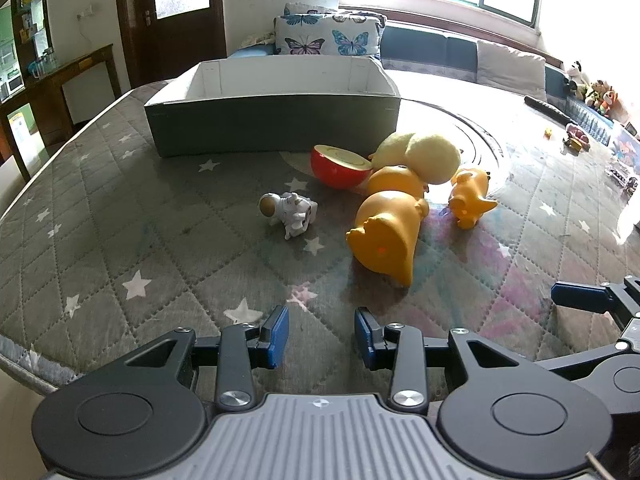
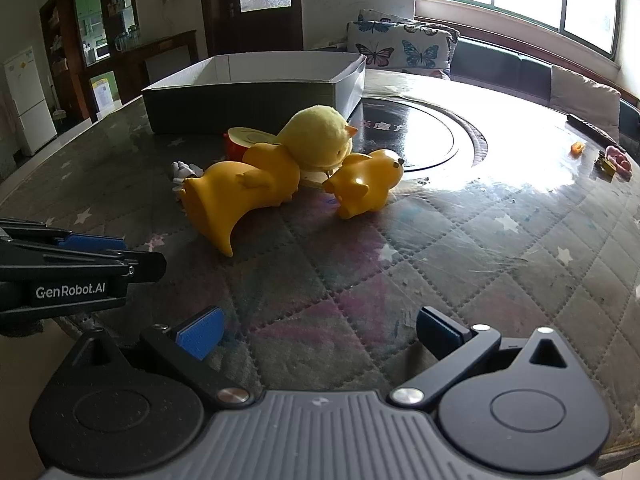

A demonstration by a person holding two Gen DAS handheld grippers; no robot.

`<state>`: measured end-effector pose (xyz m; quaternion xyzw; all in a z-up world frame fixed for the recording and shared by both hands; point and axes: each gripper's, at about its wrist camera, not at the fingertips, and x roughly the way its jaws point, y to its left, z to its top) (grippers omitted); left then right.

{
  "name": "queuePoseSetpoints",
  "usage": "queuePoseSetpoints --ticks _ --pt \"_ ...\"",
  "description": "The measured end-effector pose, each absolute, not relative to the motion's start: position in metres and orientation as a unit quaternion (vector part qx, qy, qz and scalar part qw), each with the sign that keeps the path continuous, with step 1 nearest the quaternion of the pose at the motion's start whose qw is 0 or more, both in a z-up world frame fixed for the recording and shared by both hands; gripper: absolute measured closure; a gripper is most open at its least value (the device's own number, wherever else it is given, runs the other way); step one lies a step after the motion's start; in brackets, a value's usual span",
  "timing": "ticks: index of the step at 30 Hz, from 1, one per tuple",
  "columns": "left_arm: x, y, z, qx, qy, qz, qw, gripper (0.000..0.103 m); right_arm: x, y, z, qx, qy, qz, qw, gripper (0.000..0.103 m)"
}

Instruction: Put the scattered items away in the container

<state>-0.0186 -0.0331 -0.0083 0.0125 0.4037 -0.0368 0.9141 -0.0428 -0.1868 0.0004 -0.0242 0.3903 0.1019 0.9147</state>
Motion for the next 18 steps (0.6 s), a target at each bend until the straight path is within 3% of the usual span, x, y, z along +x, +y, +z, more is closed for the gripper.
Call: queuePoseSetpoints --ticks 18 --pt "-0.0121 -0.0355 -0.0104 0.017 0.411 -0.039 0.911 0.064 -0.0361 -0.1849 -0.0005 -0.026 0.395 0.104 0.912 0.000"
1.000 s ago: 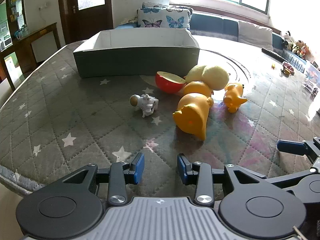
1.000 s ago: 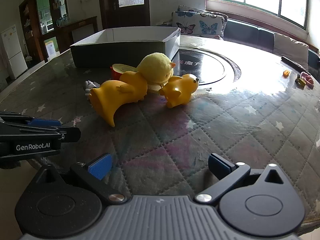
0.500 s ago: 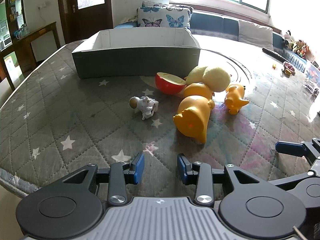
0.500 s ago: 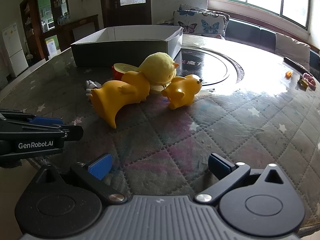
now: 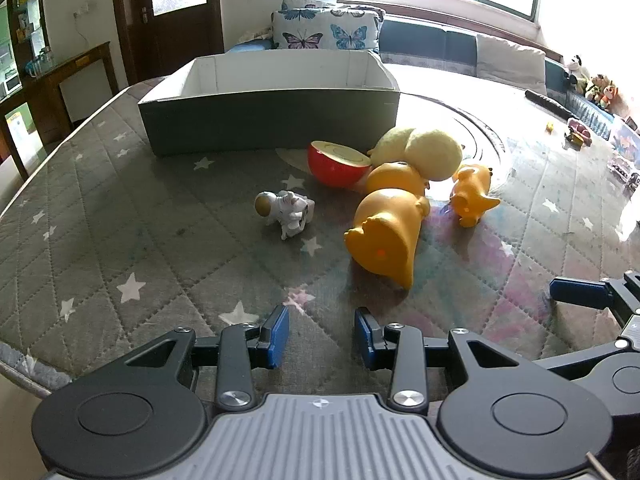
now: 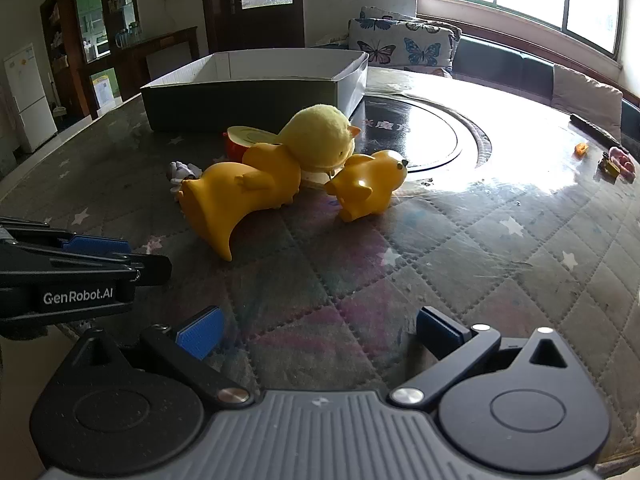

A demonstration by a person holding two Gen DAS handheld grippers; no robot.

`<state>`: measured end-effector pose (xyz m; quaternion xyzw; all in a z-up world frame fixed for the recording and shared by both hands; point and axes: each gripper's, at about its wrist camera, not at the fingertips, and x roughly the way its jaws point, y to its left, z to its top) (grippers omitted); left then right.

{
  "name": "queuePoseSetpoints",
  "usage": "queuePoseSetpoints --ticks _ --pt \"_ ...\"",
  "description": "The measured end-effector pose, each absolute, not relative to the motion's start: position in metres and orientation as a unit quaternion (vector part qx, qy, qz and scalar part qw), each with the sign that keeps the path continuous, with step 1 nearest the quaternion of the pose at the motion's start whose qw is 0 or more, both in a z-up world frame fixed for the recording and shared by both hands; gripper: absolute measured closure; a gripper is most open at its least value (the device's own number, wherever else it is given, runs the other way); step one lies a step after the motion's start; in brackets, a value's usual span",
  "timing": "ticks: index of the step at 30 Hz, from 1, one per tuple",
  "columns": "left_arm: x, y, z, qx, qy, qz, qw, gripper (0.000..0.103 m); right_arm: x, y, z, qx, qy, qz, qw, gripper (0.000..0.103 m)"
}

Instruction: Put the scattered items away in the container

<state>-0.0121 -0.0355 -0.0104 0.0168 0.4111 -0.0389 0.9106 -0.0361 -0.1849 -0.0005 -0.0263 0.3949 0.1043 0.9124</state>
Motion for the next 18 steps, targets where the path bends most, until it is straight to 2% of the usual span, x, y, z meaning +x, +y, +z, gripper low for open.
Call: queuePoseSetpoints --ticks 18 --pt "-0.0094 -0.0377 -0.0100 0.023 0.413 -0.040 0.910 0.064 -0.0344 -0.1828 -0.0004 -0.030 0.396 0.105 0.912 0.000"
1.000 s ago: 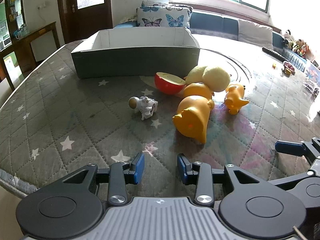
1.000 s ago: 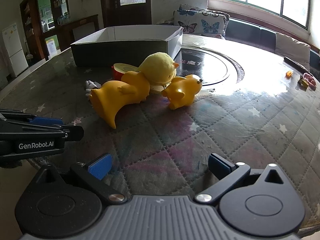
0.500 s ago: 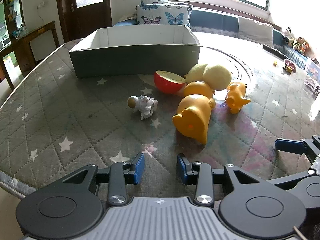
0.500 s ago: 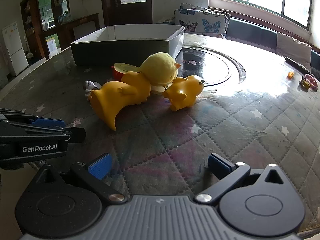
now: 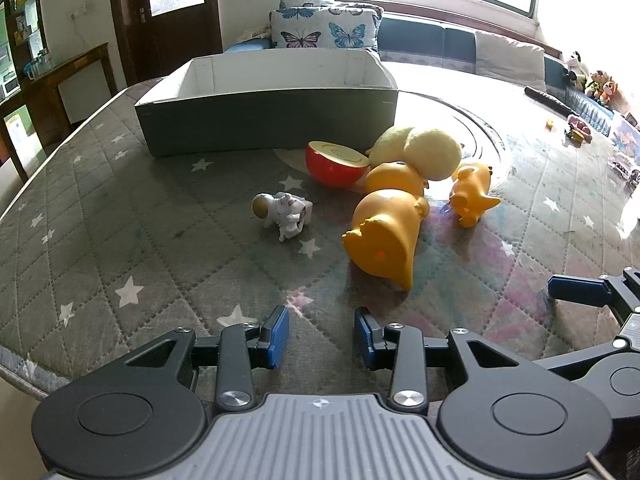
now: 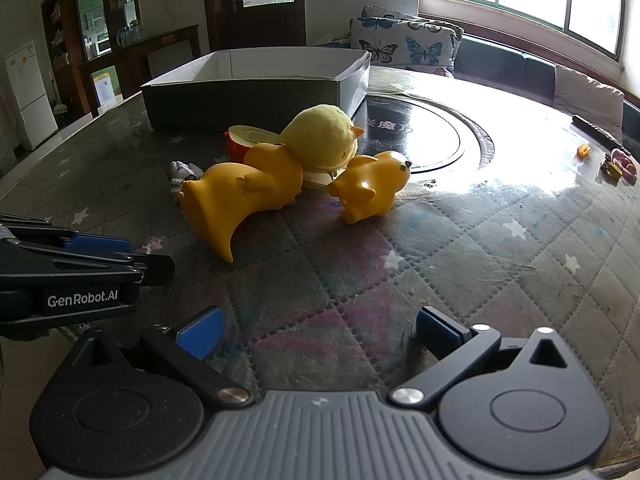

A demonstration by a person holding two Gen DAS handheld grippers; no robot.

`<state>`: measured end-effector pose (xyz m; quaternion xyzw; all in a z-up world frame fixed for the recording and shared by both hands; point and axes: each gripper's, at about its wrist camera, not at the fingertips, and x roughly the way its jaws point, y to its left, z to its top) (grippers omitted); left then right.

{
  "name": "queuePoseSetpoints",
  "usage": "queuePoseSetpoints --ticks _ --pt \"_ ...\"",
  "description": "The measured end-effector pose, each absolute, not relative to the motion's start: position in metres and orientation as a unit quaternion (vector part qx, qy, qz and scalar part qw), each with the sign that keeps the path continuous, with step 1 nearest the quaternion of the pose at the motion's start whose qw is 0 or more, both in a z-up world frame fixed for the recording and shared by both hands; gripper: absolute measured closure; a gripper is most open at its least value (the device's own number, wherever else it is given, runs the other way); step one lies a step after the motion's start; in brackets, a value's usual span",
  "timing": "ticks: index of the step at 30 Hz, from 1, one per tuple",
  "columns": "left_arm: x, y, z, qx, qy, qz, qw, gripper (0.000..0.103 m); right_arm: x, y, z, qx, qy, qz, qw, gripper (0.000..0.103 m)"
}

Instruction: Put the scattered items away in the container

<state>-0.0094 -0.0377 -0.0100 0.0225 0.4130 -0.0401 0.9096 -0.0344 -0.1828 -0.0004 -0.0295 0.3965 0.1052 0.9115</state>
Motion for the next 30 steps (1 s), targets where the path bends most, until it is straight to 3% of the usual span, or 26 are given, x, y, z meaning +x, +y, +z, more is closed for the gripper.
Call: queuePoseSetpoints --ticks 30 --pt "-0.0093 -0.0394 -0.0118 0.026 0.414 -0.040 0.909 0.064 -0.0326 -0.1820 -0.0005 -0.030 0.397 0.106 0.911 0.000"
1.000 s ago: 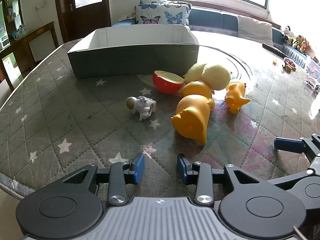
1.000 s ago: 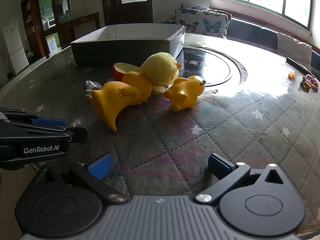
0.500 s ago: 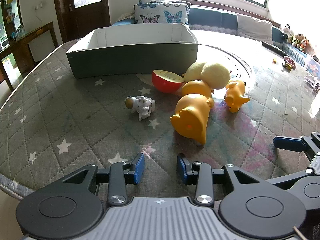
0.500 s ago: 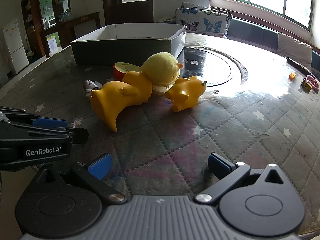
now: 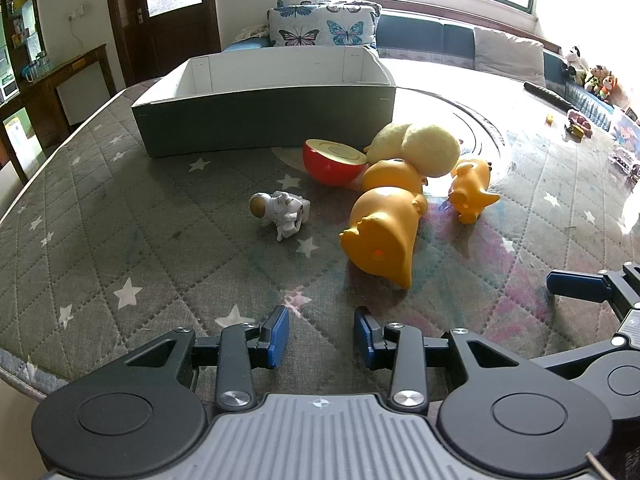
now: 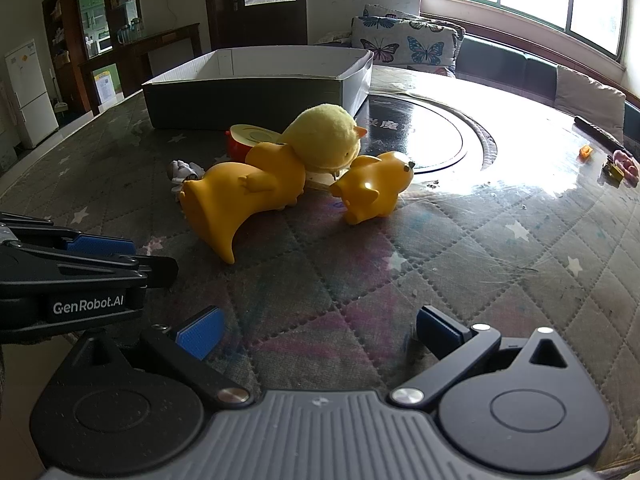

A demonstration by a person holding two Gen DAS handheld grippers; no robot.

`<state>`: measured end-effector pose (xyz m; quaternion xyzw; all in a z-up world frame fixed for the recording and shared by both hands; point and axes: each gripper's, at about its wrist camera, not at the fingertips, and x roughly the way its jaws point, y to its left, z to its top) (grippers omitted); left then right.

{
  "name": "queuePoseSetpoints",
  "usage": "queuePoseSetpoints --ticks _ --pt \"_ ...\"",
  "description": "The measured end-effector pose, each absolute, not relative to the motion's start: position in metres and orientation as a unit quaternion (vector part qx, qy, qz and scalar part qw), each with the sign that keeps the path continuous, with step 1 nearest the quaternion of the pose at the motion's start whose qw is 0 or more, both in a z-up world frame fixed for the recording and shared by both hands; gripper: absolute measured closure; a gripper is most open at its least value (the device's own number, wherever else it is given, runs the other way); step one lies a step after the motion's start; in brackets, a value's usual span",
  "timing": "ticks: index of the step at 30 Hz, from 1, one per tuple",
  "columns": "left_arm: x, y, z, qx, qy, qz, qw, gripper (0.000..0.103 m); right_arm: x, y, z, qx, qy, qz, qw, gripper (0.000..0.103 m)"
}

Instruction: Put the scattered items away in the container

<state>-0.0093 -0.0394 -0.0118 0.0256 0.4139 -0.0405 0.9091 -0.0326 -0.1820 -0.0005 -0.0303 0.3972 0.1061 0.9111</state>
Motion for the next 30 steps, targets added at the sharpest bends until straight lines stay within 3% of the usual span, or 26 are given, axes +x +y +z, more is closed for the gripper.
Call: queuePoseSetpoints --ticks 30 --pt "0.016 -0.030 0.004 0.016 0.420 -0.047 0.906 0.064 -0.006 -0.172 0.005 -0.029 0.406 0.127 0.904 0.000"
